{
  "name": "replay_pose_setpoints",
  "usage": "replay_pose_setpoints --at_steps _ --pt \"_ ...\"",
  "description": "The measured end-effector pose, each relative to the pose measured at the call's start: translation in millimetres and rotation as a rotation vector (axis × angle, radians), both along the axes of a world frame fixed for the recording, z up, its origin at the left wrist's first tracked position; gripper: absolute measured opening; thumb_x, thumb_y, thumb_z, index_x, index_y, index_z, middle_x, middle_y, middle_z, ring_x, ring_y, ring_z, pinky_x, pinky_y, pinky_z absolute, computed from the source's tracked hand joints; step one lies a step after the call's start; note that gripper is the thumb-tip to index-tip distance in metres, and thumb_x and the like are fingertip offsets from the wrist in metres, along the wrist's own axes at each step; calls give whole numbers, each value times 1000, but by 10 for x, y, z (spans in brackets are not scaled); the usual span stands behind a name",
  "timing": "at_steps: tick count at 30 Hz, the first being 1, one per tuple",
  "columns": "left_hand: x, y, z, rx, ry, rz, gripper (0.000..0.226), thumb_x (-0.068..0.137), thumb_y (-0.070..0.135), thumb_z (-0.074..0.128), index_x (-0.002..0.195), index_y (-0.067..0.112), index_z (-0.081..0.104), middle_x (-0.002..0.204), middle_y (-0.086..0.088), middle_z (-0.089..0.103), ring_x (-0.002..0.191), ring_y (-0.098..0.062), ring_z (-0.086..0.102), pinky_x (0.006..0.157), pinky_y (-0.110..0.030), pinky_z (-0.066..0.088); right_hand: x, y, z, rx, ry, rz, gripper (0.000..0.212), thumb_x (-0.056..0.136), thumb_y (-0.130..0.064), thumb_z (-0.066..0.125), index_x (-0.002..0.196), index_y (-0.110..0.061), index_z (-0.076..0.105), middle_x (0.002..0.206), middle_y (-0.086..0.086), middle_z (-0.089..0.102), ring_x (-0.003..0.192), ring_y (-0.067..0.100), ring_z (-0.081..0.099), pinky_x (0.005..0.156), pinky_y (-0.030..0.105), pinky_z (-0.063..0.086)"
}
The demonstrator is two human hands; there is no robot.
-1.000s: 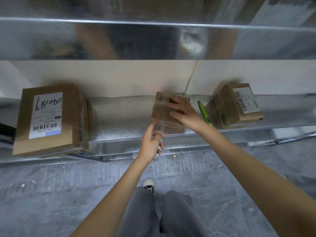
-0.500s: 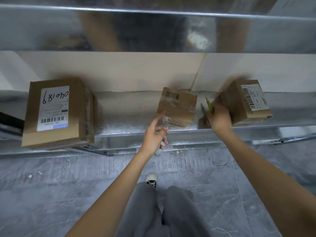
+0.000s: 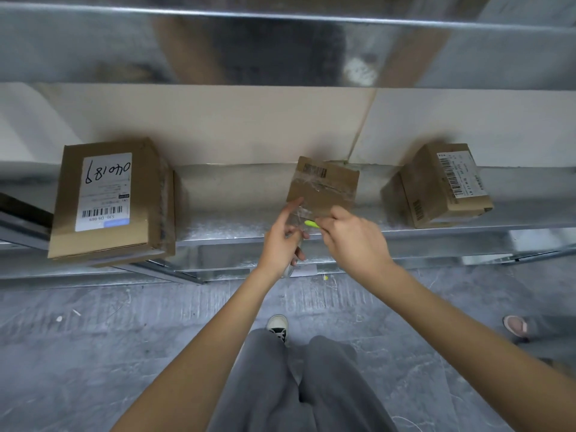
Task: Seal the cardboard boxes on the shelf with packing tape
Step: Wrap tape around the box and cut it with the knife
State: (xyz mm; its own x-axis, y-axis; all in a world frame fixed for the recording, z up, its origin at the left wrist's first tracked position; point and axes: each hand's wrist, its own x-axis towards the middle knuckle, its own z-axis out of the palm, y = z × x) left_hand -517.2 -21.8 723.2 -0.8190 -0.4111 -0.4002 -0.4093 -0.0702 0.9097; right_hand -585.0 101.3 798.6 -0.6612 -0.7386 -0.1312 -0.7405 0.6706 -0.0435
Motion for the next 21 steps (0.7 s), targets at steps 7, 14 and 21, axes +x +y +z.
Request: replay_pose_setpoints --at_steps 7,14,21 --pt "-13 -5 5 -40 1 4 62 95 -4 42 139 40 45 90 -14 68 40 -17 54 41 -29 43 -43 -89 -87 56 62 -67 14 88 -8 60 98 -10 70 96 7 56 70 30 61 50 30 30" --pt "24 -73 -13 -151 20 -61 64 97 0 45 140 47 42 87 -11 65 41 -14 48 47 -34 52 -57 167 -200 -41 100 -21 12 77 -9 75 89 -12 73 81 5 57 51 28 56 43 26 25" --pt "61 -140 61 -259 -38 -218 74 96 -1 43 145 52 29 89 -11 66 44 -5 55 44 -23 48 -484 810 -552 -498 63 -489 23 94 -3 53 114 -1 62 119 15 54 81 32 60 63 34 47"
